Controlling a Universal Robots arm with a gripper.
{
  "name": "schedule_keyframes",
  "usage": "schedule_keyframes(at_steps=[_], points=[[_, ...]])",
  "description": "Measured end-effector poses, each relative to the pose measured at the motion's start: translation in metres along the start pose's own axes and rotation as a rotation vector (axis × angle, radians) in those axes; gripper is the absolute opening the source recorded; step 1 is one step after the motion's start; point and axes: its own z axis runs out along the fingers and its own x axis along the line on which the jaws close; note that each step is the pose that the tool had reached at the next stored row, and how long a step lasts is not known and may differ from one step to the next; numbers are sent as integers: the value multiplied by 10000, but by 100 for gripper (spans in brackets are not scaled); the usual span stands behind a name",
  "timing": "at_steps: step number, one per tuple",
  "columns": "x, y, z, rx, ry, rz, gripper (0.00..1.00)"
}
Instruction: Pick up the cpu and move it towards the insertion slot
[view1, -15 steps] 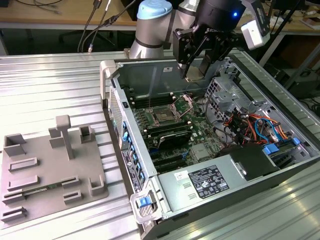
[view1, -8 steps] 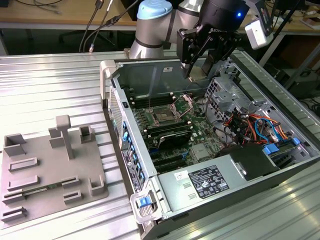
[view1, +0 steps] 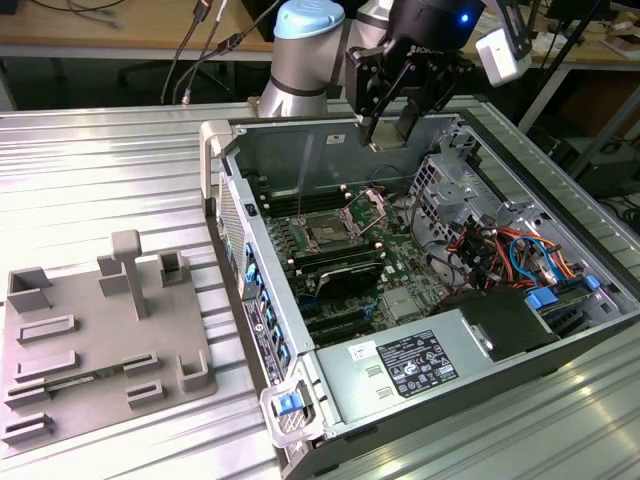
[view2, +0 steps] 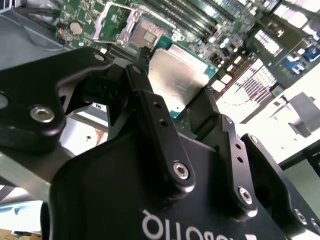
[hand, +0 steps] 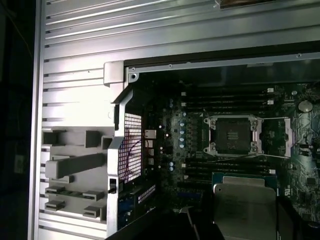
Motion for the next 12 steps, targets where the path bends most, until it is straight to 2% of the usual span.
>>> schedule_keyframes(at_steps=[6, 12], points=[[-2, 164, 24, -5, 0, 1, 55], [-4, 326, 69, -60, -1, 1, 55]])
